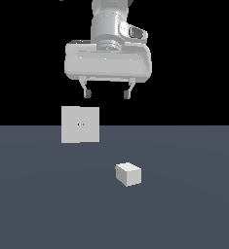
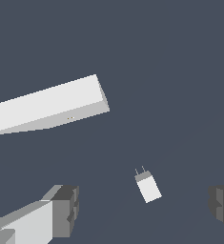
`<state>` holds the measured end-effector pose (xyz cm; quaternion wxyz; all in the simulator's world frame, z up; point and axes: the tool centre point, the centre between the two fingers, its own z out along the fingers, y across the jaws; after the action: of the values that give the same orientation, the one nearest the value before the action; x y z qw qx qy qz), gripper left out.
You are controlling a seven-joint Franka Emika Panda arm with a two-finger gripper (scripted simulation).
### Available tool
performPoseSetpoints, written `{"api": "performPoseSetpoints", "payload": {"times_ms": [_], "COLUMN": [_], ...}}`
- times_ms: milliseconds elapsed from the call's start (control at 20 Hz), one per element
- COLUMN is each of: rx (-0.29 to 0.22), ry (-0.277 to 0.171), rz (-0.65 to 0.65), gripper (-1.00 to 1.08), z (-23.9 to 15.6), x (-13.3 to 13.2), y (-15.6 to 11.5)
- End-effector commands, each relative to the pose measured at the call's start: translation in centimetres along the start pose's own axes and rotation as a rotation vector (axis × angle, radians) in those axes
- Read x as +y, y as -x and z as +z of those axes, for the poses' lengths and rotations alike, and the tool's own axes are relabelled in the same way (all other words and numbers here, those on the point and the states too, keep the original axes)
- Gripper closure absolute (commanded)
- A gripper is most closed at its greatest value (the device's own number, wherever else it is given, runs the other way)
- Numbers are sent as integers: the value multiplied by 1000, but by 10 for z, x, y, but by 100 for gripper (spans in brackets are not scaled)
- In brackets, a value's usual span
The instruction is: Plug the charger into the wall socket.
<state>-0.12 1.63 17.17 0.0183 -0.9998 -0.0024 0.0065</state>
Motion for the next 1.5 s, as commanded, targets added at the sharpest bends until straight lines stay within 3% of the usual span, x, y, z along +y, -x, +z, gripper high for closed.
{"api": "performPoseSetpoints", "payload": {"times_ms": [0, 650, 1450], "rx": [0, 42, 189], "ry": [0, -3, -11], "rz": [0, -61, -273], "gripper": [-92, -92, -92], "z": [0, 13, 64], "x": [0, 4, 25], "y": [0, 14, 54]}}
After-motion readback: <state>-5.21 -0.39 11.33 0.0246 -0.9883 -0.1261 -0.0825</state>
